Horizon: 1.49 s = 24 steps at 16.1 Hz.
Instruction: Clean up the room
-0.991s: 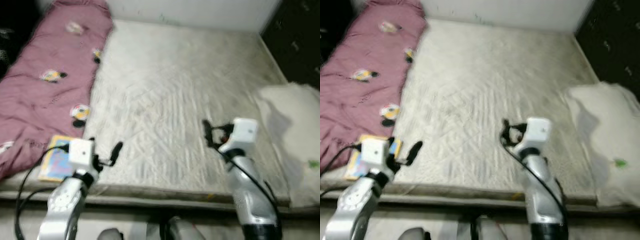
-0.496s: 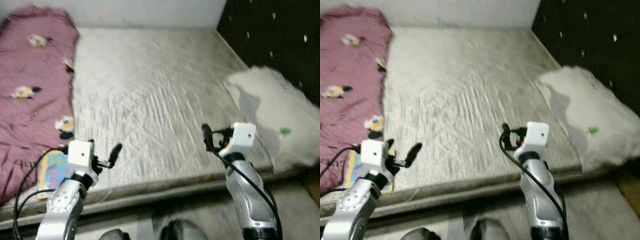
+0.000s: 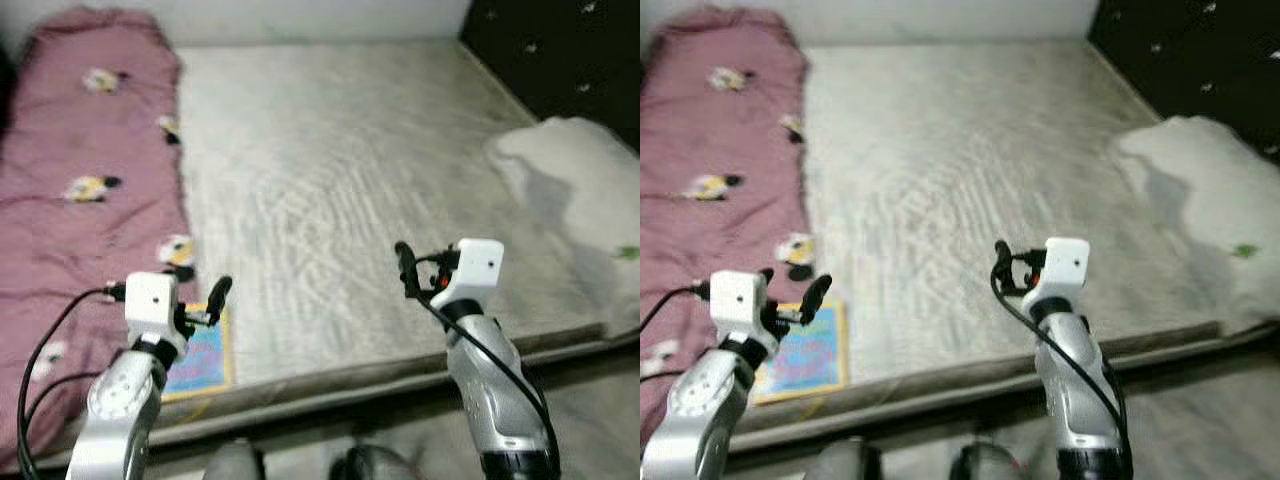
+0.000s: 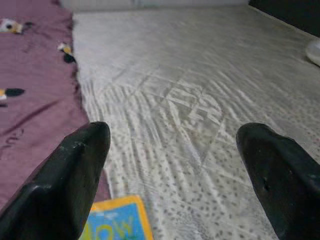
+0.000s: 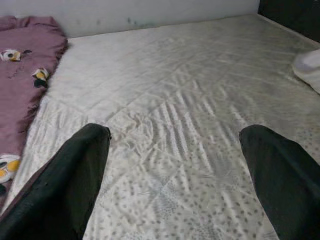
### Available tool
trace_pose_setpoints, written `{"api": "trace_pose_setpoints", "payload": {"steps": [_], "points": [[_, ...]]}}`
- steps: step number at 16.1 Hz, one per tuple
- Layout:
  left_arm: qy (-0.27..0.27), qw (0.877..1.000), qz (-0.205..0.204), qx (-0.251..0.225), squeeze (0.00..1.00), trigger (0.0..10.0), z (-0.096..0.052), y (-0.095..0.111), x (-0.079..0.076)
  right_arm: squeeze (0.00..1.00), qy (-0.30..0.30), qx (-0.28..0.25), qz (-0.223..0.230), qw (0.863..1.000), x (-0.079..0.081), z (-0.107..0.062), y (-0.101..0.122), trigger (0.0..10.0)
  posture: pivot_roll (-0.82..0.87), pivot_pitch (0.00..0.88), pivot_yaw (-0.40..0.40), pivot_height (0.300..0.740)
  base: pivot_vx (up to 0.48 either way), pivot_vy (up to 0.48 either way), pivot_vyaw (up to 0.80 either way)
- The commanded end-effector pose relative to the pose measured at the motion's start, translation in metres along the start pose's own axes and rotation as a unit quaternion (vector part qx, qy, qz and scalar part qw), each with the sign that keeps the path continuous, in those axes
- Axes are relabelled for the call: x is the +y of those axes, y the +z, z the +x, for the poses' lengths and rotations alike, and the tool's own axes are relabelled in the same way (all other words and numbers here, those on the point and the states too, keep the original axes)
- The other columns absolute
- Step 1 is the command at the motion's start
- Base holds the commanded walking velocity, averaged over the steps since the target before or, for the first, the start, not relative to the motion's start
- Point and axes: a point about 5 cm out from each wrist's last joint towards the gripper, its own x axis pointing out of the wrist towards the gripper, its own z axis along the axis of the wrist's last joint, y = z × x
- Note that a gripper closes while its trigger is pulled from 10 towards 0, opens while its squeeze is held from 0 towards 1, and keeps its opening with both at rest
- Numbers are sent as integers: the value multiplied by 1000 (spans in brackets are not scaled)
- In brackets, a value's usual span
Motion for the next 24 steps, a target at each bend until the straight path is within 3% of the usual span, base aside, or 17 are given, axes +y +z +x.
{"api": "trace_pose_setpoints", "payload": {"steps": [1, 6, 12, 24], "points": [[-1, 1000, 4, 2, 0, 10000, -1, -1, -4, 0, -20, 9, -10, 1000, -8, -4, -4, 10000, 26, 114, -51, 740, 0, 0, 0], [26, 1000, 6, -3, 0, 10000, 0, 0, 1, 0, -1, -1, -36, 999, -2, -3, -3, 10000, 26, 115, -51, 740, 0, 0, 0], [27, 1000, 1, -1, 0, 10000, 0, -1, 1, 0, 7, -4, -24, 1000, 1, -4, -3, 10000, 30, 118, -49, 740, 0, 0, 800], [20, 1000, 0, -6, 0, 10000, 2, 0, 1, 0, -18, -5, -17, 1000, -2, -2, -6, 10000, 33, 110, -46, 740, 0, 466, 0]]}}
